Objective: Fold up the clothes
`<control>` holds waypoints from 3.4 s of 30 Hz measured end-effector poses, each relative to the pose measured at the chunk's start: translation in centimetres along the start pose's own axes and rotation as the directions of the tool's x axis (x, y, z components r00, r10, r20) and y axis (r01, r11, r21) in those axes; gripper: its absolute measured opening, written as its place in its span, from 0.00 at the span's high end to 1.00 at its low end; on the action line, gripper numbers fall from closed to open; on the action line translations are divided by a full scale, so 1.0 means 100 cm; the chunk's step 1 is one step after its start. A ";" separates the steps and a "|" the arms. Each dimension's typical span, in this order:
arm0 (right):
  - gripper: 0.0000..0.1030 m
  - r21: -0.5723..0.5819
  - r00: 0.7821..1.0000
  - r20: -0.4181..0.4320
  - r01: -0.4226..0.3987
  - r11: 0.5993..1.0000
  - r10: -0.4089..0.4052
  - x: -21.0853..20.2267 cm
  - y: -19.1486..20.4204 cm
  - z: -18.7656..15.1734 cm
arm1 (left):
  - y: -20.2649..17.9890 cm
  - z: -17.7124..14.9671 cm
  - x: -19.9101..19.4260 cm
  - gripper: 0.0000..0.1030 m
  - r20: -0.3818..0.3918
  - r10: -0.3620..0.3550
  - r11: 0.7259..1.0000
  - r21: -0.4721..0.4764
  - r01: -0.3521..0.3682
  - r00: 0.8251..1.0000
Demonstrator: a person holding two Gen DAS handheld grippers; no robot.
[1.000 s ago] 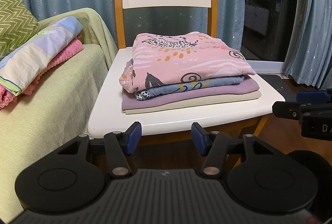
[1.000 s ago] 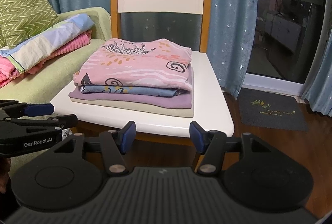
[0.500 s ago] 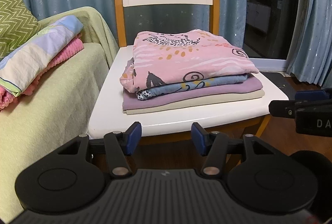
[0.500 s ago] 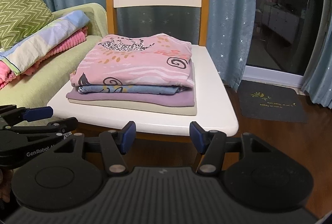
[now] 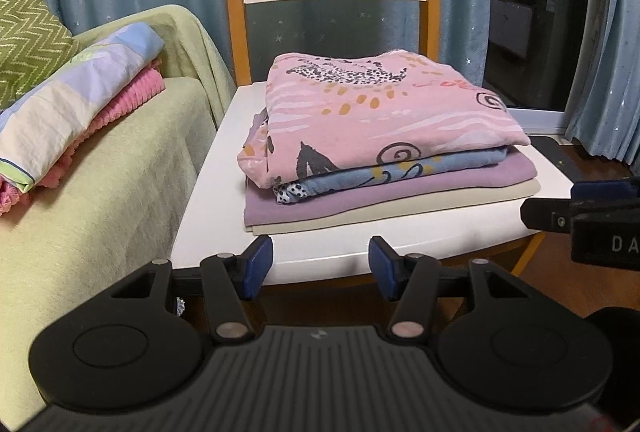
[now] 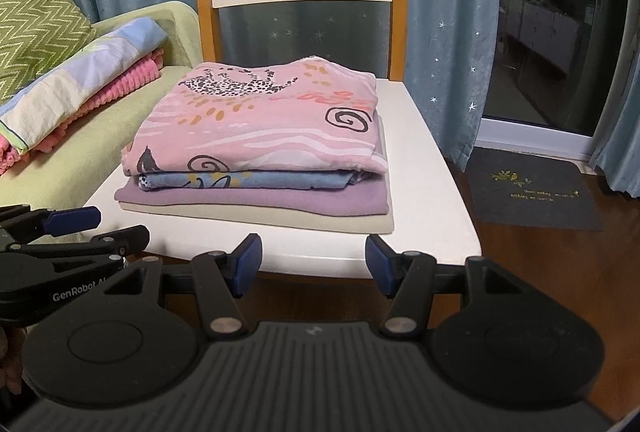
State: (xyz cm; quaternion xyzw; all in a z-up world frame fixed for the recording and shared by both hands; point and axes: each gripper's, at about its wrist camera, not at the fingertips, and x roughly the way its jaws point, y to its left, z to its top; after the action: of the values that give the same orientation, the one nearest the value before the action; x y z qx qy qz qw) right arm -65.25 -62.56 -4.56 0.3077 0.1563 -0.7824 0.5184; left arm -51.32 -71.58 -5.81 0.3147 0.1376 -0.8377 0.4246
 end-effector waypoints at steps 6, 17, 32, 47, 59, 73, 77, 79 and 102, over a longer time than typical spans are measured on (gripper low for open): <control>0.48 -0.009 1.000 -0.015 0.001 1.000 -0.002 0.008 0.004 0.000 | 0.001 0.000 0.003 0.44 -0.005 -0.005 1.000 -0.010 0.005 1.000; 0.48 -0.011 1.000 -0.029 0.007 1.000 -0.008 0.009 0.011 -0.001 | 0.002 -0.001 -0.002 0.44 -0.005 -0.007 1.000 -0.025 0.007 1.000; 0.49 -0.027 0.999 -0.037 0.011 1.000 -0.012 0.010 0.023 -0.002 | 0.011 0.001 0.000 0.45 -0.004 -0.009 0.999 -0.048 0.009 1.000; 0.49 -0.039 0.999 -0.040 0.016 0.999 -0.018 0.013 0.027 0.001 | 0.011 -0.001 0.003 0.45 -0.008 -0.008 0.999 -0.037 0.008 1.000; 0.49 -0.034 0.999 -0.041 0.021 0.999 -0.022 0.014 0.025 0.002 | 0.008 -0.001 0.006 0.45 -0.013 -0.009 1.000 -0.024 0.008 1.000; 0.49 -0.027 0.999 -0.048 0.018 0.999 -0.020 0.017 0.026 0.001 | 0.007 -0.002 0.008 0.45 -0.023 -0.006 1.000 -0.022 0.006 1.000; 0.49 -0.026 0.999 -0.051 0.017 1.000 -0.019 0.018 0.026 0.001 | 0.008 -0.003 0.009 0.45 -0.026 -0.006 1.000 -0.023 0.005 1.000; 0.49 -0.025 0.998 -0.052 0.017 1.000 -0.018 0.019 0.027 0.000 | 0.008 -0.004 0.010 0.45 -0.029 -0.007 1.000 -0.024 0.007 1.000; 0.49 -0.017 0.998 -0.060 0.021 1.000 -0.022 0.025 0.026 0.001 | 0.009 -0.003 0.016 0.45 -0.033 -0.017 0.999 -0.029 0.016 0.999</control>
State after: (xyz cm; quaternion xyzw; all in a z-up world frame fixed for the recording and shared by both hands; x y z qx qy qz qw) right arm -63.56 -65.43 -5.91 0.3252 0.1815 -0.7770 0.5076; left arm -51.18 -72.94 -7.02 0.3215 0.1594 -0.8337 0.4197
